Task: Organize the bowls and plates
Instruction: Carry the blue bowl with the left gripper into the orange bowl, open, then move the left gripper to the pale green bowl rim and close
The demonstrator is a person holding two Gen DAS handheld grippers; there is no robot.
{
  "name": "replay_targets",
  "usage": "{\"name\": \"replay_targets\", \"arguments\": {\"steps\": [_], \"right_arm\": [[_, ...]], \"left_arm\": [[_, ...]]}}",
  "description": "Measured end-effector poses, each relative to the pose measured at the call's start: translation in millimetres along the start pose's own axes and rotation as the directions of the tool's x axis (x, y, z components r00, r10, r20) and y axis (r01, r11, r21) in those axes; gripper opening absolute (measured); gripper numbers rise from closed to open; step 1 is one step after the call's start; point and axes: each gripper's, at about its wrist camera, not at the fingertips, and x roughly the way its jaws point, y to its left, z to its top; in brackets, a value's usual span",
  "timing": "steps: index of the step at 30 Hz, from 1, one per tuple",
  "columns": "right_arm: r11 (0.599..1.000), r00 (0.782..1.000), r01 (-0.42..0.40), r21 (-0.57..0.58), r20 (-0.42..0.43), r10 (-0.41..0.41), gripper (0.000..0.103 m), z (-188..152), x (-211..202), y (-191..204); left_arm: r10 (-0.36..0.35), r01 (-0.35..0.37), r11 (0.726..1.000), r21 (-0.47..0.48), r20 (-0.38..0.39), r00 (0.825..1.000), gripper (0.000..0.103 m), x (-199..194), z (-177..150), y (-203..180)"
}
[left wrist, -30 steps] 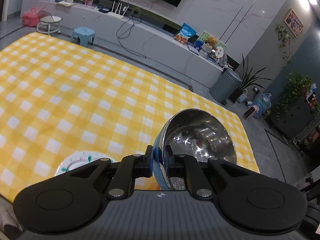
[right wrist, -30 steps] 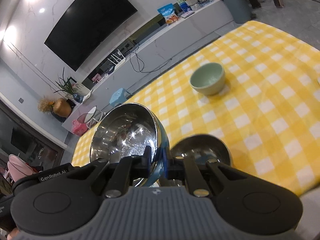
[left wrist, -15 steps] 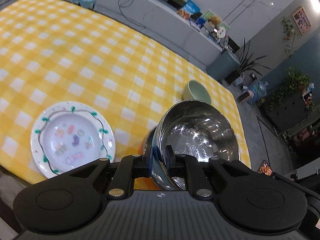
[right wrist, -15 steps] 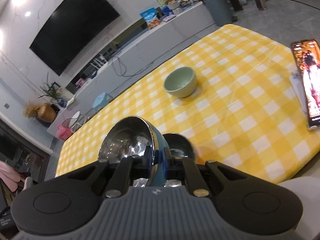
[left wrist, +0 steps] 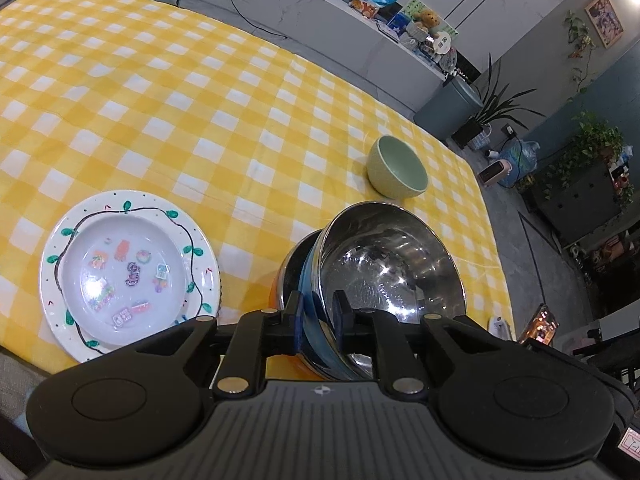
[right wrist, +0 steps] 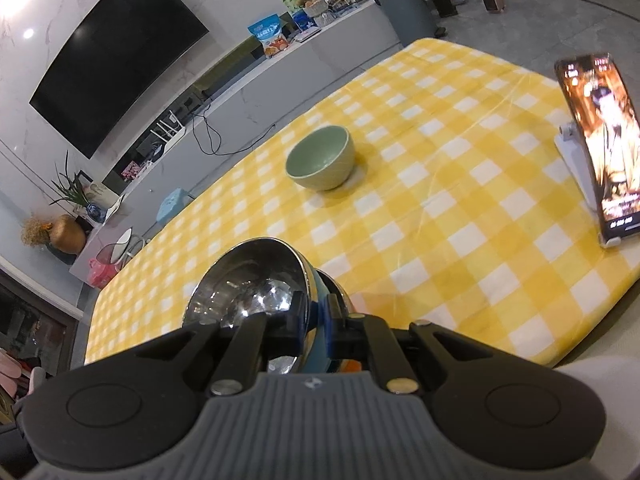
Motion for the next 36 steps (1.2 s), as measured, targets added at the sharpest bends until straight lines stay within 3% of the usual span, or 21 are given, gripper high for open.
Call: {"name": "replay_targets", "arguments": {"steps": [14, 20, 24, 26, 36], "right_arm": [[1.000, 1.000, 0.008, 0.029, -0.030, -0.007, 0.007, -7, 19, -10], [0.999, 1.000, 0.003, 0.035, -0.031, -0.002, 0.007, -7, 20, -12], [0.999, 1.000, -0.007, 0.037, -0.021, 0.008, 0.013, -7, 19, -12], [0.999, 1.000, -0.011, 0.031, -0.017, 0.012, 0.019, -8, 18, -11], [0.998, 0.999, -0.003, -0.056, 0.048, 0.005, 0.030, 7, 9, 2]], "left_arm": [[0.062, -0.063, 0.994, 0.089, 0.011, 0.998, 0.017, 10, -4, -9], [0.055, -0.055, 0.994, 0.090, 0.001, 0.998, 0.017, 11, -2, -7], [0.049, -0.049, 0.994, 0.099, 0.006, 0.999, 0.022, 9, -1, -9], [0.038, -0.039, 0.995, 0.097, 0.014, 0.999, 0.030, 7, 0, -8], [0.021, -0.034, 0.987, 0.160, 0.085, 0.996, 0.036, -9, 16, -17]]}}
